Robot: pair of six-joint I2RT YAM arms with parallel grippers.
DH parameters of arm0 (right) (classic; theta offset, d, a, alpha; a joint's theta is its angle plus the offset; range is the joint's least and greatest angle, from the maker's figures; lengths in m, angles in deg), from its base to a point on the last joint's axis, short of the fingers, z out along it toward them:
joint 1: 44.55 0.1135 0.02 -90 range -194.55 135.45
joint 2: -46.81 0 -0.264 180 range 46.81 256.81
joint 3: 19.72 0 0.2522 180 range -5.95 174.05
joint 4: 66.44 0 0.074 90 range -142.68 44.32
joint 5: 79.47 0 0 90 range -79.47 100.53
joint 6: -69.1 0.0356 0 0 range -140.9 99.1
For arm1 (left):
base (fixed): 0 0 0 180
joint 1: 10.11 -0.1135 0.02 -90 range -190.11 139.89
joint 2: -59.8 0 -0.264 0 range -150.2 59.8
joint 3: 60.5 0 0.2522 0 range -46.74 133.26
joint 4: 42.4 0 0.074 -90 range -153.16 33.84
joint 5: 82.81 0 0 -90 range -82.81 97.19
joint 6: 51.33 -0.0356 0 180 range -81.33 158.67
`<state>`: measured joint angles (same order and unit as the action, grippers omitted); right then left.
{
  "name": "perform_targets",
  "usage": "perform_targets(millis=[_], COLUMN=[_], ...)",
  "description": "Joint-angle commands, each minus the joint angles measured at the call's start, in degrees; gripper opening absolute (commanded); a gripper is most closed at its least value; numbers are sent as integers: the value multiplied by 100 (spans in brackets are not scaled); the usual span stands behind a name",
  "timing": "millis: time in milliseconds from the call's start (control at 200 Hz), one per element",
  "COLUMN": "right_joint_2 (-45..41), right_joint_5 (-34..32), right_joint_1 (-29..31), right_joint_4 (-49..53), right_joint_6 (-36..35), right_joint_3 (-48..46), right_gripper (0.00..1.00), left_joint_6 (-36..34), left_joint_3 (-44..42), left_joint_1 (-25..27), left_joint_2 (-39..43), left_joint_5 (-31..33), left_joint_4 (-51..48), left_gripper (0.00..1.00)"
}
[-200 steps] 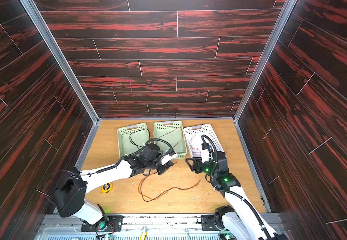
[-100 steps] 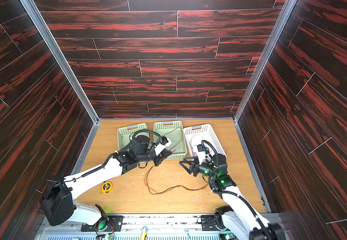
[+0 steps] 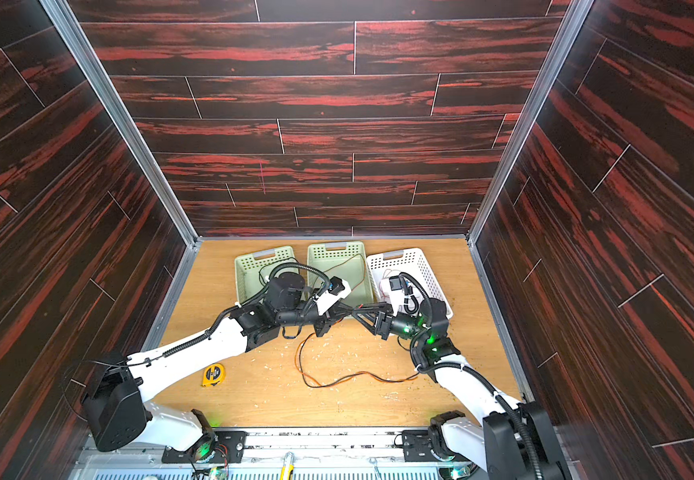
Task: Untangle the cables
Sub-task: 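Grasp the red-black wire with the right gripper beside the left gripper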
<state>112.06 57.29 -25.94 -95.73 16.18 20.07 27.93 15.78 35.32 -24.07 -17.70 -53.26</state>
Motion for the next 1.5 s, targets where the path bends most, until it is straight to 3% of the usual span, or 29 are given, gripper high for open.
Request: perform_targets(millis=[0,185,341,391,441,541,676,771,932,1142,1308,1493], right_joint_2=[84,-37,-135,-140,-136,-168,-250,-211,-86,97,84,73], right_joint_5=[44,27,18,15,34,-15,-152,-124,-172,-293,-486,-546], right_joint_1=[31,27,26,20,22,20,15,12,3,8,-3,-15], right_joint_4=[-106,-298,-595,-539,-538,-566,-711,-570,-746,-928,-747,-510], right_joint_6=[129,60,13,9,42,131,234,246,458,613,536,477], right_joint_3=[172,11,-96,-97,-97,-121,-189,-124,-104,-127,-101,-47], right_gripper=[35,13,3,5,16,28,34,33,22,16,21,16], left_joint_6=[-219,-266,-351,-359,-378,-422,-453,-446,-455,-526,-560,-560], left_joint_3=[234,334,410,393,384,362,305,277,252,249,253,260], left_joint_1=[55,67,88,84,95,90,92,106,129,159,168,167], left_joint_2=[-1,-32,-76,-63,-59,-34,16,46,35,61,71,89], left_joint_5=[79,14,-74,-61,-40,-9,8,0,-14,-58,-71,-41], left_joint_4=[-35,-94,-280,-281,-272,-303,-299,-281,-298,-464,-547,-501], left_gripper=[0,0,0,0,0,0,0,0,0,0,0,0])
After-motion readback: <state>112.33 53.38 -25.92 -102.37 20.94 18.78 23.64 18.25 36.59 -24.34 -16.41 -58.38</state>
